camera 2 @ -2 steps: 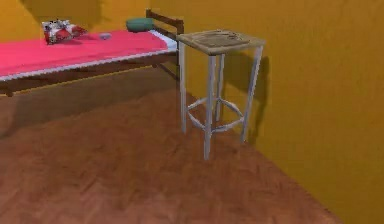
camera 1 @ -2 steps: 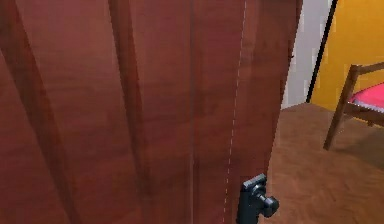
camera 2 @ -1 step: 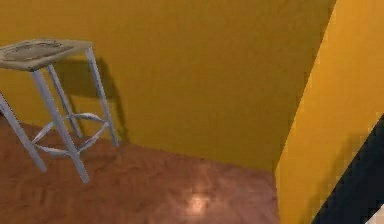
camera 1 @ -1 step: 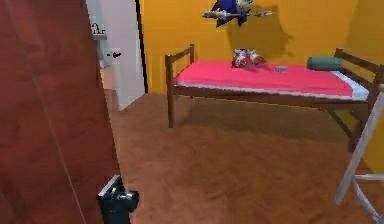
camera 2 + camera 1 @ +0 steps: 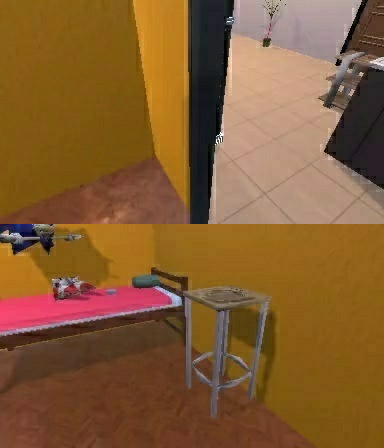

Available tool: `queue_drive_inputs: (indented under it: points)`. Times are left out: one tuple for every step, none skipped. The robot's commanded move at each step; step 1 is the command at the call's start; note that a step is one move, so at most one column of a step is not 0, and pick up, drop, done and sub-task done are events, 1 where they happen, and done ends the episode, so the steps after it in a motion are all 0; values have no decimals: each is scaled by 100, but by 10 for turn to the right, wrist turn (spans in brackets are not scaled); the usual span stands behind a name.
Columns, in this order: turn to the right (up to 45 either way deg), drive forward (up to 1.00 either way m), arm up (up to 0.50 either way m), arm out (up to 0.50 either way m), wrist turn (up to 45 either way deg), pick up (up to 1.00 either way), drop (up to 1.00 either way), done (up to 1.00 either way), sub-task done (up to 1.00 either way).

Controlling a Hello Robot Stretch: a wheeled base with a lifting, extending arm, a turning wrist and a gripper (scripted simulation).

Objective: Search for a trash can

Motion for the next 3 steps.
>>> queue_drive_inputs:
  points:
    - [450,0,0,0,0,0,0,0,0]
    - [390,0,0,0,0,0,0,0,0]
    - [0,15,0,0,0,0,0,0,0]
